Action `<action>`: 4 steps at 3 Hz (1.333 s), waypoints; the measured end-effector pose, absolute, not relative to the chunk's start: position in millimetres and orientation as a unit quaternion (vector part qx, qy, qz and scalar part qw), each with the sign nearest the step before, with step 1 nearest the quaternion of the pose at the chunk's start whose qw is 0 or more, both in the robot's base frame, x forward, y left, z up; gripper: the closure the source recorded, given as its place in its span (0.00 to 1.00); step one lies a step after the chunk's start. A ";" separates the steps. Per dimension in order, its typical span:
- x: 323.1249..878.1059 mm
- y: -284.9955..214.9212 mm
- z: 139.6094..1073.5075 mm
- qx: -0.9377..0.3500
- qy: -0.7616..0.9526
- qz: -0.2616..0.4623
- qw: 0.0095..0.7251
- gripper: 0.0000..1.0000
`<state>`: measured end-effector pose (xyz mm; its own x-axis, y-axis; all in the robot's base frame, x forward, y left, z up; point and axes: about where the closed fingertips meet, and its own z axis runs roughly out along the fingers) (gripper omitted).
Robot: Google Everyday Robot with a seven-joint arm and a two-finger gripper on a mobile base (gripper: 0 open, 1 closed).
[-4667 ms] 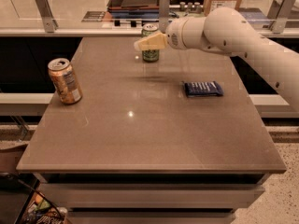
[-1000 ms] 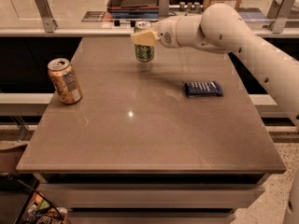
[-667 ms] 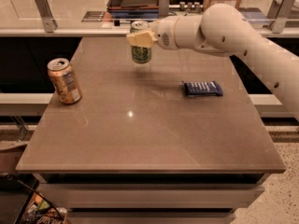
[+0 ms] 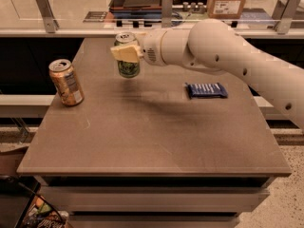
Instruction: Move green can near orange can
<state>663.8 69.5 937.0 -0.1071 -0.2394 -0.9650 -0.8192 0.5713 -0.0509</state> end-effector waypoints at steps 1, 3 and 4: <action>640.2 90.1 930.6 -0.378 0.698 0.266 0.547 1.00; 603.9 124.6 919.9 -0.370 0.709 0.270 0.537 1.00; 595.4 133.3 910.0 -0.364 0.710 0.268 0.540 1.00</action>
Offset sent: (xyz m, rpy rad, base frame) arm -0.0693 0.0609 -0.0184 -0.0010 0.0512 -0.0063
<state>595.4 133.3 910.0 -0.1527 -0.2272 -0.9618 -0.8063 0.5914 -0.0117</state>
